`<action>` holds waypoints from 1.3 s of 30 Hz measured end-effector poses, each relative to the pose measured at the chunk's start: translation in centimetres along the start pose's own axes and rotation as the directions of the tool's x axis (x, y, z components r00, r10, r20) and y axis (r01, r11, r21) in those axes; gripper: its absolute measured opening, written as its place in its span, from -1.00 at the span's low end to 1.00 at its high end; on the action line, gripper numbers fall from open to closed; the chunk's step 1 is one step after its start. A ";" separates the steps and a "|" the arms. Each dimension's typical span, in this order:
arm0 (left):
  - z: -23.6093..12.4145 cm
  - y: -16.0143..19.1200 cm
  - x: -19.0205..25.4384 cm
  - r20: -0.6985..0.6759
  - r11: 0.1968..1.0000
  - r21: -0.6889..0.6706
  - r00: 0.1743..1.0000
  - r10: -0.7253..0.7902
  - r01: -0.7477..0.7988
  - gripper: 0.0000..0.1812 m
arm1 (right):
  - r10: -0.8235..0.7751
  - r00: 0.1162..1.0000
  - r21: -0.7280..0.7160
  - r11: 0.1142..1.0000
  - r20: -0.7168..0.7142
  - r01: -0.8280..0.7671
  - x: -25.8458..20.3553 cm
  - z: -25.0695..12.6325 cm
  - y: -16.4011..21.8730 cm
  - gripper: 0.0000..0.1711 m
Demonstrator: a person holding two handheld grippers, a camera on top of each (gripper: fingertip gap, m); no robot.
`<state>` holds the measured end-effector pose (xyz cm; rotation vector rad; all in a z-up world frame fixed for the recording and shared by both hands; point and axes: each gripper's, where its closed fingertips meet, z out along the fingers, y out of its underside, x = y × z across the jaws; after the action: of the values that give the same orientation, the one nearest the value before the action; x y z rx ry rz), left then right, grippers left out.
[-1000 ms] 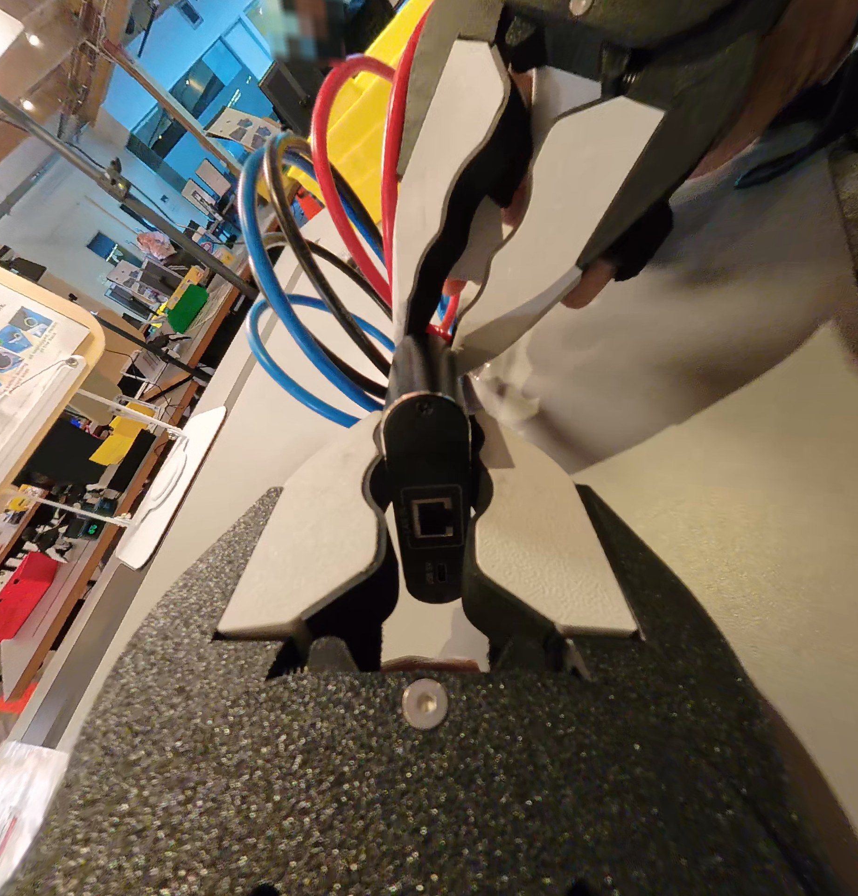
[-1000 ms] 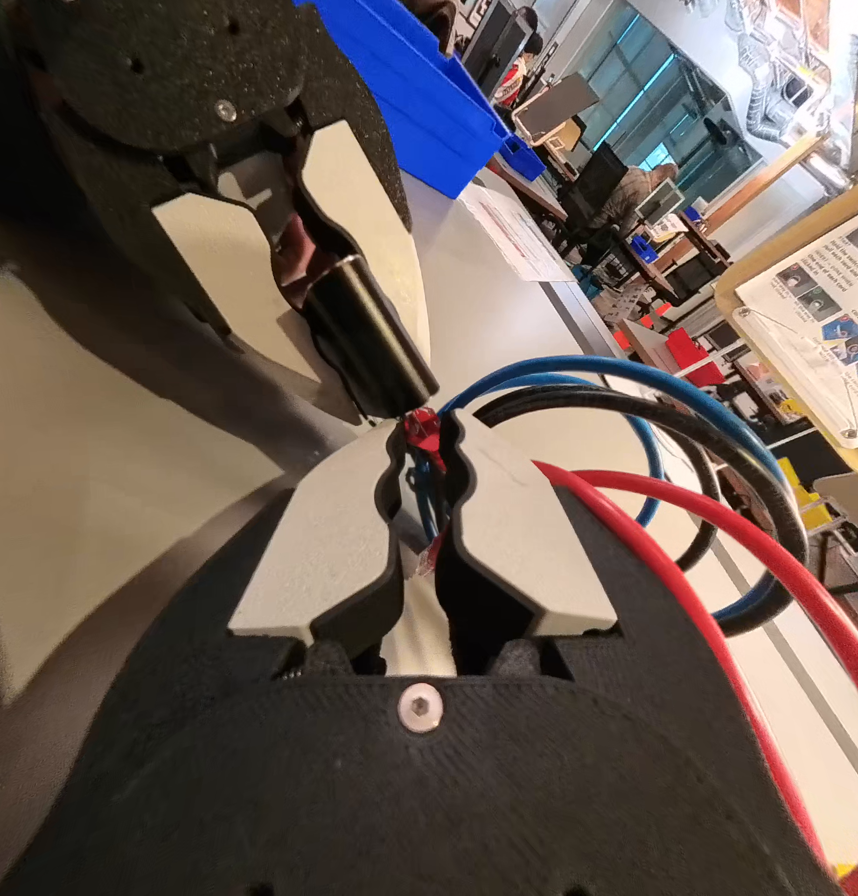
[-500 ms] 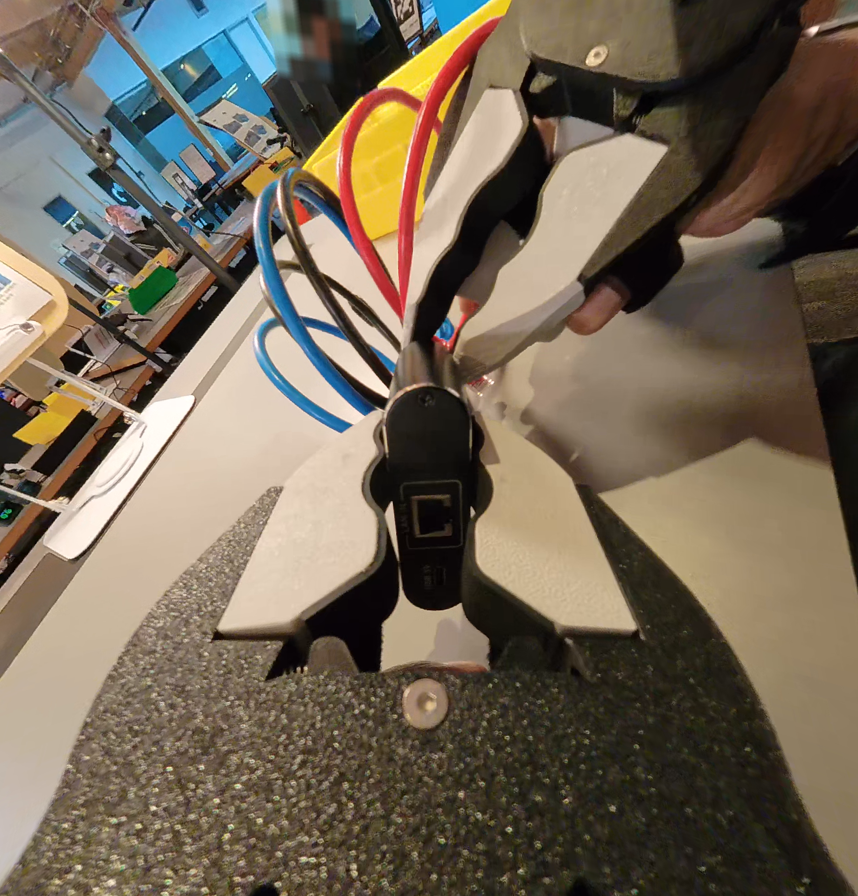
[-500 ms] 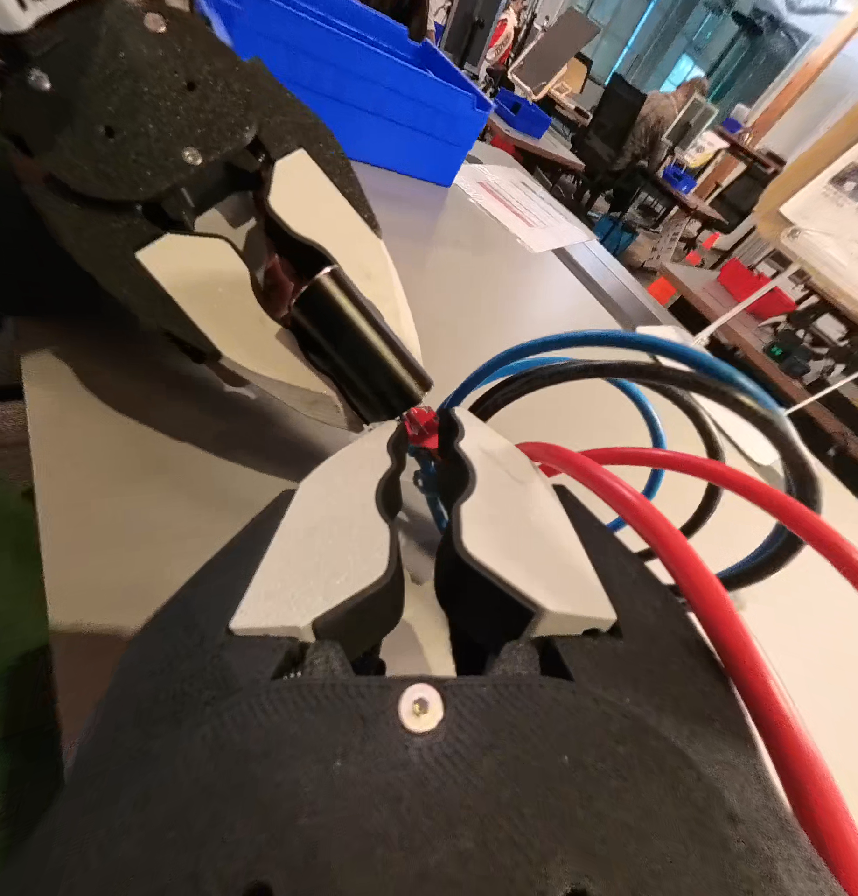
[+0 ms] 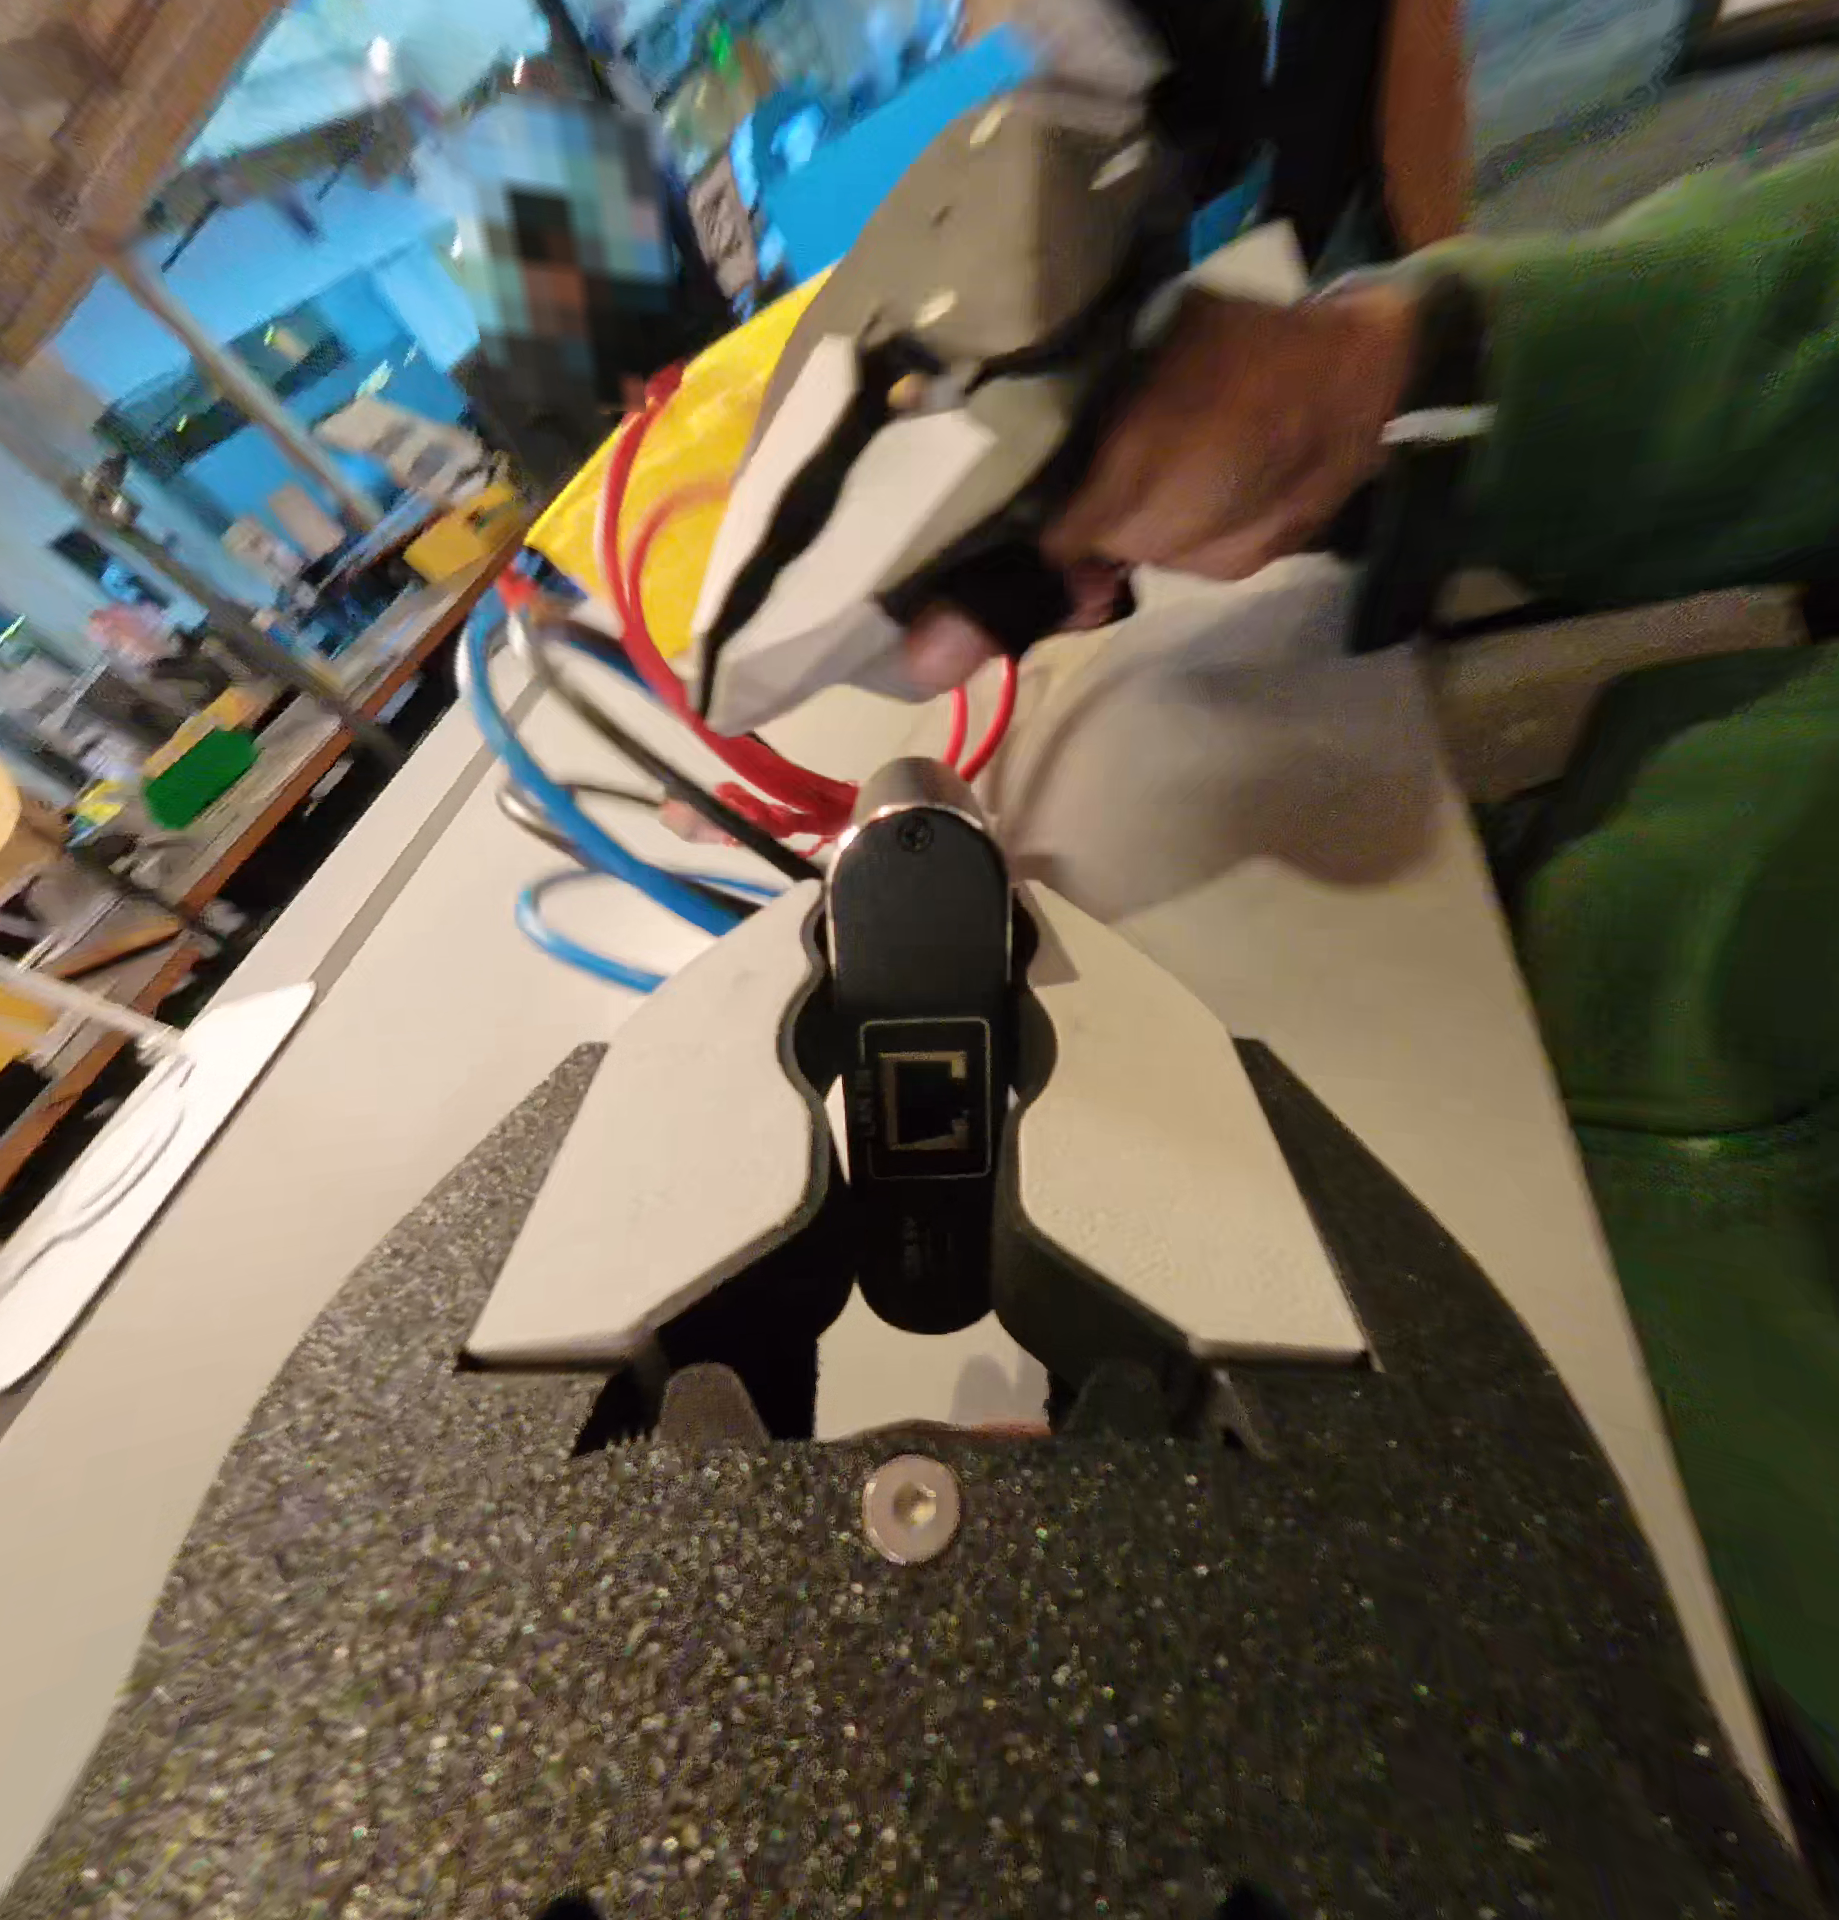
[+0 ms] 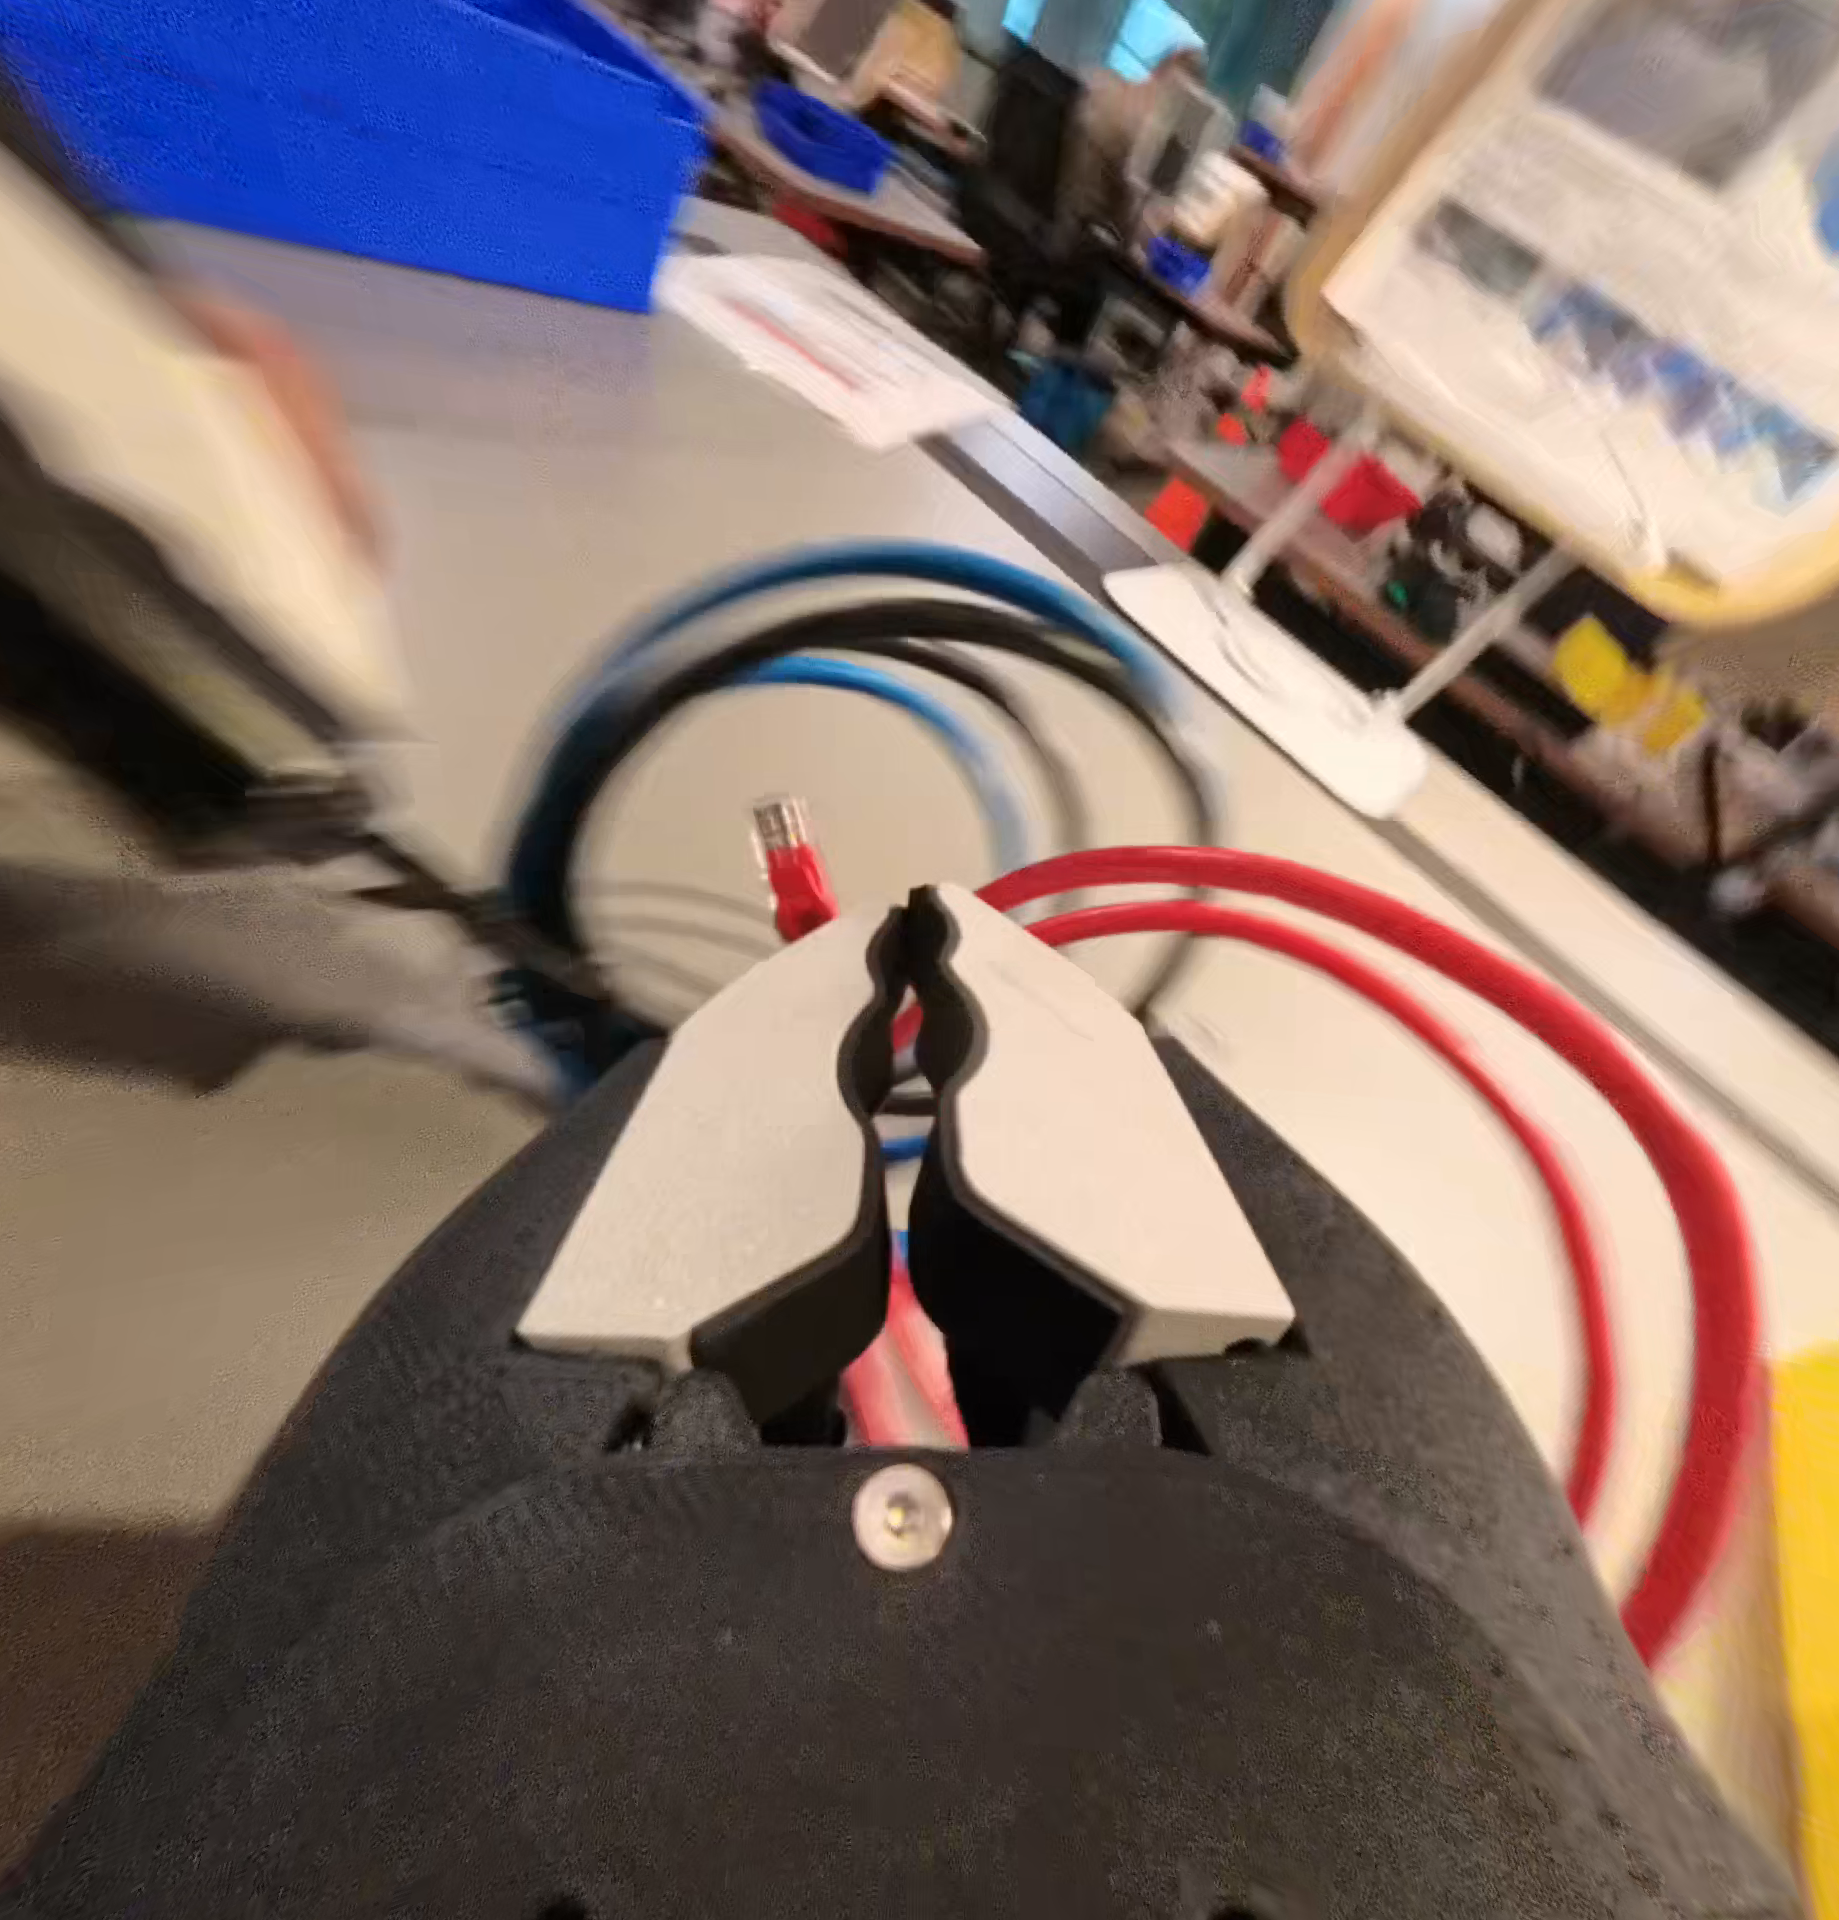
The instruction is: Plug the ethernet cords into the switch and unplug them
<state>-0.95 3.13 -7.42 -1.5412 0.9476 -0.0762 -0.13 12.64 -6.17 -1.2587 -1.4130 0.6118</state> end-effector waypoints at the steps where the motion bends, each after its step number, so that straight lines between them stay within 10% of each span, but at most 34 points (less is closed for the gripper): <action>1: -0.4 -0.3 0.2 -0.015 0.999 0.038 0.999 -0.037 0.037 -0.69 | 0.107 0.993 0.043 0.993 0.057 -0.110 0.9 -0.3 -0.2 -0.96; 6: -1.1 0.2 -1.8 0.053 0.980 0.054 0.980 -0.193 0.190 -0.69 | 0.005 0.951 0.081 0.996 0.310 -0.032 -1.2 -2.0 -1.1 -1.00; 24: -2.8 0.6 -5.9 0.206 0.776 0.223 0.749 -0.630 0.591 -0.69 | -0.217 0.888 0.183 0.971 0.406 0.154 -8.6 -0.4 -2.4 -0.85; 39: -1.1 -2.7 -1.4 -0.039 0.879 0.214 0.903 -0.427 0.425 -0.69 | -0.341 0.853 0.225 0.936 0.394 0.270 -10.7 0.7 -2.2 -0.72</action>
<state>-1.17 2.81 -4.19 -1.5178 0.5539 -0.4736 -3.23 2.38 -8.42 -0.7665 -1.8437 0.7938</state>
